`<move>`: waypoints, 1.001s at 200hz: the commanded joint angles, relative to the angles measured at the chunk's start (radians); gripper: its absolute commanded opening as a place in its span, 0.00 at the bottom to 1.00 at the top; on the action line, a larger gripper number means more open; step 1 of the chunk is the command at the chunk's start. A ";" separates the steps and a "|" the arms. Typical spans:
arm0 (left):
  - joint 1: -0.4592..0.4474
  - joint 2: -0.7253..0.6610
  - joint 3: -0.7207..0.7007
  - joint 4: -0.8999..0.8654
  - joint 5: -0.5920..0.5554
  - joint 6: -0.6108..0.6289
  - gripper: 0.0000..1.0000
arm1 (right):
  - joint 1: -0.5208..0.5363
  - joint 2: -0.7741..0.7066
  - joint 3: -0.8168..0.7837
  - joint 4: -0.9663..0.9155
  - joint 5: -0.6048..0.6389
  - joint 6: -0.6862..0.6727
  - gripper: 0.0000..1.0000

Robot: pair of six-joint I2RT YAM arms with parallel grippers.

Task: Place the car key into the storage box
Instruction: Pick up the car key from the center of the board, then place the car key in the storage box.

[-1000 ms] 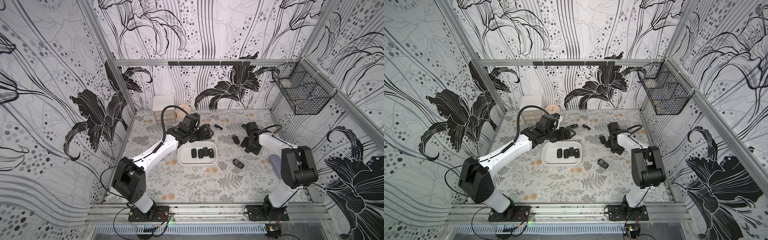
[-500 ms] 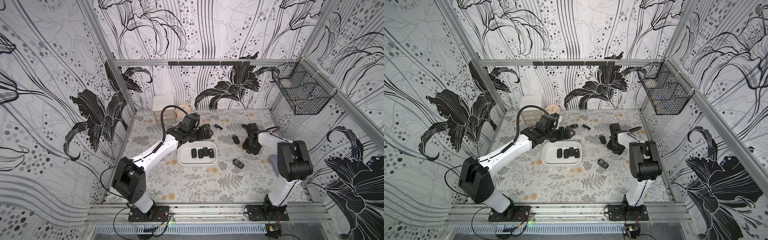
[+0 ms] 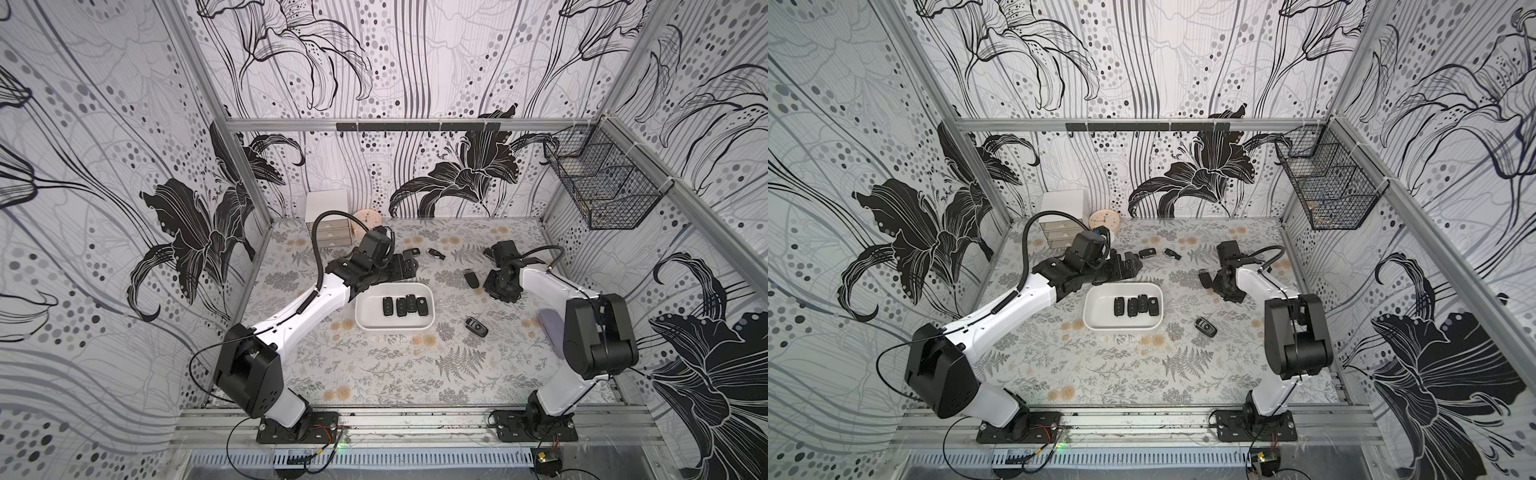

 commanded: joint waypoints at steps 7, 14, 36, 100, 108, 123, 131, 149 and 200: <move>0.004 -0.059 -0.033 -0.006 -0.108 -0.020 0.99 | 0.091 -0.048 0.066 -0.062 0.040 -0.016 0.30; 0.008 -0.069 -0.039 -0.020 -0.131 -0.021 0.99 | 0.112 -0.049 0.084 -0.068 0.042 -0.013 0.30; 0.022 -0.112 -0.055 -0.063 -0.208 -0.027 0.99 | 0.189 -0.044 0.138 -0.085 0.049 -0.006 0.31; 0.090 -0.230 -0.139 -0.119 -0.264 -0.042 0.99 | 0.417 0.042 0.297 -0.109 0.062 0.024 0.30; 0.095 -0.243 -0.147 -0.128 -0.271 -0.042 0.99 | 0.448 0.062 0.316 -0.112 0.060 0.032 0.30; 0.106 -0.265 -0.166 -0.142 -0.280 -0.048 0.99 | 0.506 0.100 0.352 -0.116 0.048 0.045 0.31; 0.114 -0.278 -0.176 -0.147 -0.284 -0.049 0.99 | 0.534 0.122 0.370 -0.118 0.041 0.053 0.31; 0.124 -0.304 -0.195 -0.159 -0.294 -0.055 0.99 | 0.595 0.172 0.414 -0.125 0.035 0.066 0.31; 0.136 -0.358 -0.231 -0.187 -0.303 -0.064 0.99 | 0.702 0.331 0.544 -0.122 -0.006 0.081 0.31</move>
